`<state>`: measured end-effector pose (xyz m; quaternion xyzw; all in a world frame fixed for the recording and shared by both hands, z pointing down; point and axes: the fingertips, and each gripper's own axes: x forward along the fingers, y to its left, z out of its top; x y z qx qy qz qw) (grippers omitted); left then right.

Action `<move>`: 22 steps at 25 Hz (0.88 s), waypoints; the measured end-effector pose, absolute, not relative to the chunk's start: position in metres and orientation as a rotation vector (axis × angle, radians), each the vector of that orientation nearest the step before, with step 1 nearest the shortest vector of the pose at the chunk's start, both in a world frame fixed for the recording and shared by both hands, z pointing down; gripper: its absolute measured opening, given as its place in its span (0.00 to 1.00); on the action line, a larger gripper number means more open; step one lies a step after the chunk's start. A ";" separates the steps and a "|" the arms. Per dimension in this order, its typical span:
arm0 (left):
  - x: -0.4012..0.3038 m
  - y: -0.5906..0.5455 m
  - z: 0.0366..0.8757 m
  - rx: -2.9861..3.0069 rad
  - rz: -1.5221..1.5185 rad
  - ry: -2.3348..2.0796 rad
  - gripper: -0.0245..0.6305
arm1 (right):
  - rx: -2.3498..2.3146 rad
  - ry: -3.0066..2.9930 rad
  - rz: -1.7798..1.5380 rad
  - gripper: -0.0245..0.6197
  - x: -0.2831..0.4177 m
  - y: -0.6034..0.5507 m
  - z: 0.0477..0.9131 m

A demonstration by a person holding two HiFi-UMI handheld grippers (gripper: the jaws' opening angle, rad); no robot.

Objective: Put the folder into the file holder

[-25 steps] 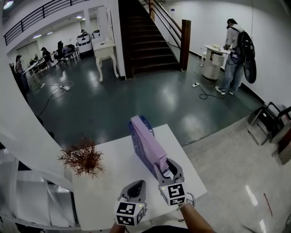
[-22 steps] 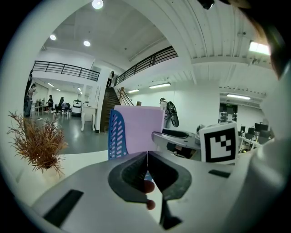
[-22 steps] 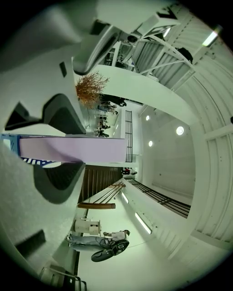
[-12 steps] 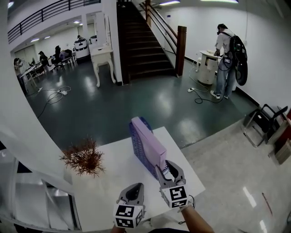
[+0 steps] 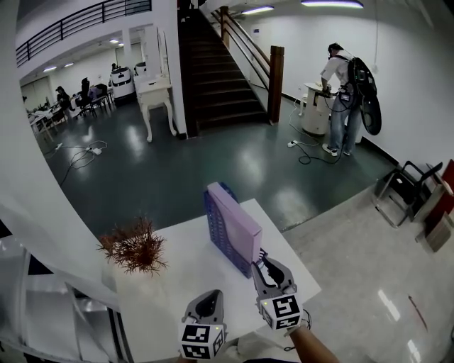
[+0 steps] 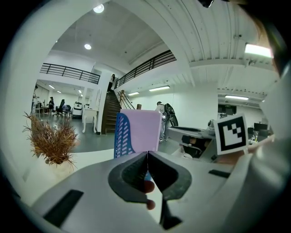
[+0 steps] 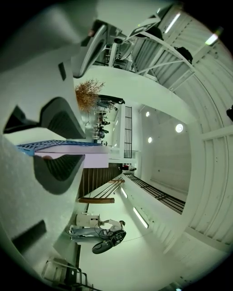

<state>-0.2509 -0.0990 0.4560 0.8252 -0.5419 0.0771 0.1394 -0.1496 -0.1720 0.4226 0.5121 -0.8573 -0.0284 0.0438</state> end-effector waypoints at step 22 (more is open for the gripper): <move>-0.253 -0.083 0.441 2.366 0.233 -1.600 0.04 | 1.600 -2.641 0.031 0.04 -0.138 -0.133 0.418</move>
